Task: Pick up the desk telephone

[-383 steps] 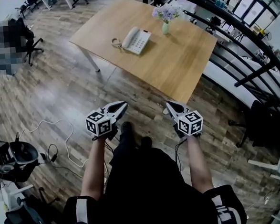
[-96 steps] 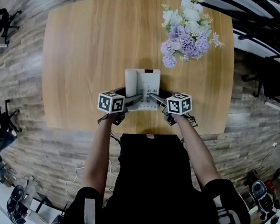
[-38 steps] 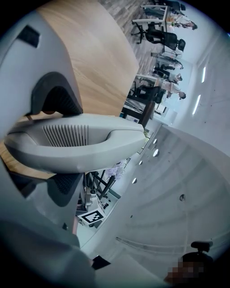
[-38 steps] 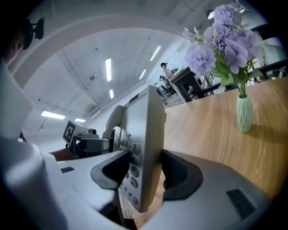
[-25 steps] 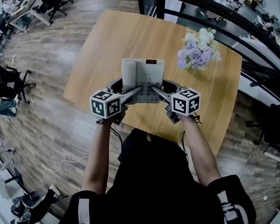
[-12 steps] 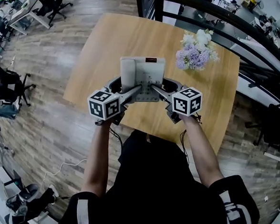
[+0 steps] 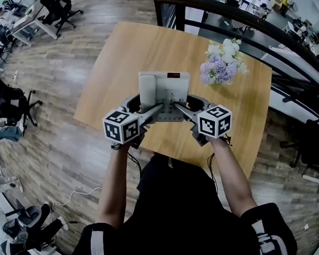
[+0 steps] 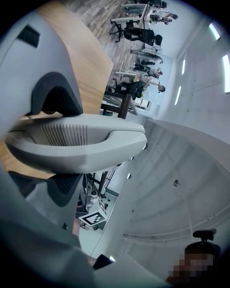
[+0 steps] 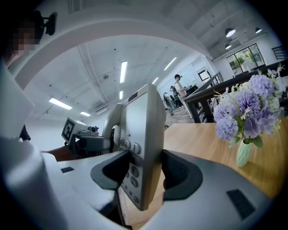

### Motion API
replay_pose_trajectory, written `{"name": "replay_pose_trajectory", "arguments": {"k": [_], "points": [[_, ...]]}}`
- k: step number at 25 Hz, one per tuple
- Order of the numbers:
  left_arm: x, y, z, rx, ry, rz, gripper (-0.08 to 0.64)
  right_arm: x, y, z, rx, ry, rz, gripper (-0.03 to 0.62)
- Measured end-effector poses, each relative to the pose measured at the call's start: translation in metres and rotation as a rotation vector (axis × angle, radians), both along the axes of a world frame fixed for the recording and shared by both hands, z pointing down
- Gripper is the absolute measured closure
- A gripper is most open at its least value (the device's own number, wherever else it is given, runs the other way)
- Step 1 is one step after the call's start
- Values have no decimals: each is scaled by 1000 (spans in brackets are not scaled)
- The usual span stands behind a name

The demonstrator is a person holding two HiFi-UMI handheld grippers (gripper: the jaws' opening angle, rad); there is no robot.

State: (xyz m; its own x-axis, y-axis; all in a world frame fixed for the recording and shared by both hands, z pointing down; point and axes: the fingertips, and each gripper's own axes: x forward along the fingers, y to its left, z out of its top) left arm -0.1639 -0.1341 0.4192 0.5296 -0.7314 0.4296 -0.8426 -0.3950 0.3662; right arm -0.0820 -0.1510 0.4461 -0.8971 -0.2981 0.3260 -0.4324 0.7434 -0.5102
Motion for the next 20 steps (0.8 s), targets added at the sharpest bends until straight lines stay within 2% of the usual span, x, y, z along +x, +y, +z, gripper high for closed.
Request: {"name": "replay_pose_trajectory", "arguments": {"k": [20], "points": [[2,-3,4,3,-6,-7,172,2,-2,4,5,15,-2,351]]}}
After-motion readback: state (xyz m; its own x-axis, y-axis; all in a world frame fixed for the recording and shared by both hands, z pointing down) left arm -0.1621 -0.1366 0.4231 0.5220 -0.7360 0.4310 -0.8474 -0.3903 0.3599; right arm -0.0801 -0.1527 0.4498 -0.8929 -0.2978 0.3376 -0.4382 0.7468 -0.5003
